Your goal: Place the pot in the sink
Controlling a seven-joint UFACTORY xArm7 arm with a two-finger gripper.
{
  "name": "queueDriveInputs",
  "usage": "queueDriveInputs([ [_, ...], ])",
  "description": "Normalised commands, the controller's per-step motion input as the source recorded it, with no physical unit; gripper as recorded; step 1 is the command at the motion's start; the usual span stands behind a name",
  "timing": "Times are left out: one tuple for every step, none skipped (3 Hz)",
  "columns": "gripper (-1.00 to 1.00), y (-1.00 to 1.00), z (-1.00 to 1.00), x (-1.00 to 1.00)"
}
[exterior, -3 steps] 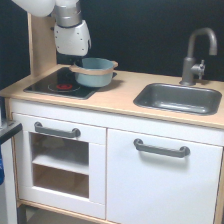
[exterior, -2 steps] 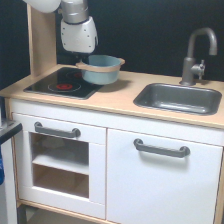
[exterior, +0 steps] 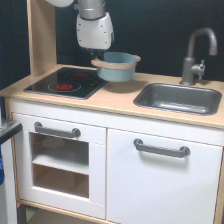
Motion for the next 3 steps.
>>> queueDriveInputs([
  [-1.0,0.14,-0.67,1.0],
  [-1.0,0.25,-0.77,1.0],
  [-1.0,0.11,-0.49,0.98],
])
